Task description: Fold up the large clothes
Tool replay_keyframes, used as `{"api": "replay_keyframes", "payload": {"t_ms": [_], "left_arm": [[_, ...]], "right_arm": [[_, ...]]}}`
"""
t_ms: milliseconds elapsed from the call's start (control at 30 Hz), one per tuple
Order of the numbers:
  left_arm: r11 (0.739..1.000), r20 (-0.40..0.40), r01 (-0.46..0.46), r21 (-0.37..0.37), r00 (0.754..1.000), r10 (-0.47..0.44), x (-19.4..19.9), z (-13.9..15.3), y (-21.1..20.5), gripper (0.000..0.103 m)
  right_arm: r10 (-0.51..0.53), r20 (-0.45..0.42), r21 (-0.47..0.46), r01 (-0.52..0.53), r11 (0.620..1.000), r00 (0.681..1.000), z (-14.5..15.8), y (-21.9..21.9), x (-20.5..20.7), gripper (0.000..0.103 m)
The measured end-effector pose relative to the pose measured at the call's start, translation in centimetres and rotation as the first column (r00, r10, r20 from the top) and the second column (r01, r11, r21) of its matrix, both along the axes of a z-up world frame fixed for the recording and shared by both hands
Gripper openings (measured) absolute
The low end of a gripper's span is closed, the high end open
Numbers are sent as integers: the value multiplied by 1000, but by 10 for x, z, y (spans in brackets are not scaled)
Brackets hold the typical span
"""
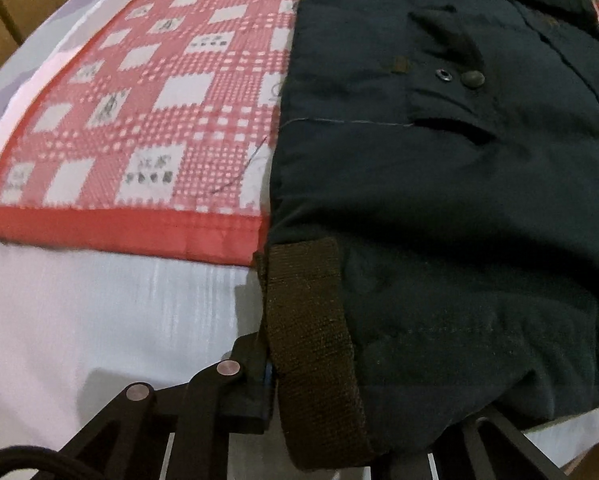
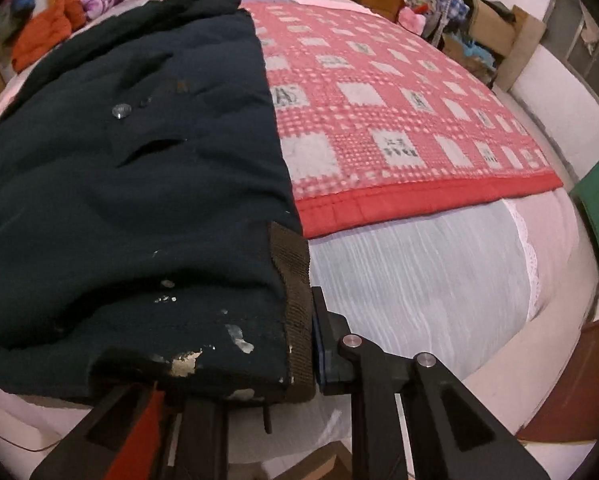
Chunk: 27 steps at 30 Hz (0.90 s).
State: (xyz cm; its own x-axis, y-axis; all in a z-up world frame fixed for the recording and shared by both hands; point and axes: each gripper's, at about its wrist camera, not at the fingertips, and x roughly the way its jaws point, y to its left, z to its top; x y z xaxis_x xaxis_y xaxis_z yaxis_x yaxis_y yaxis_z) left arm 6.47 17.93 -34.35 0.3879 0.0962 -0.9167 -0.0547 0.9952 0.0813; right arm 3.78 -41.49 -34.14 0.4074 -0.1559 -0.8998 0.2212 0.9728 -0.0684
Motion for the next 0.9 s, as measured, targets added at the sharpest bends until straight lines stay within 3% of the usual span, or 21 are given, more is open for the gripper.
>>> {"api": "replay_keyframes", "payload": {"t_ms": [467, 900], "left_arm": [[998, -11, -35, 45, 999, 36, 1, 16, -2, 14], [998, 43, 15, 61, 999, -18, -11, 69, -8, 14]], "right_arm": [[31, 19, -3, -31, 1000, 999, 23, -2, -3, 17], [83, 53, -8, -83, 997, 995, 75, -1, -18, 15]]}}
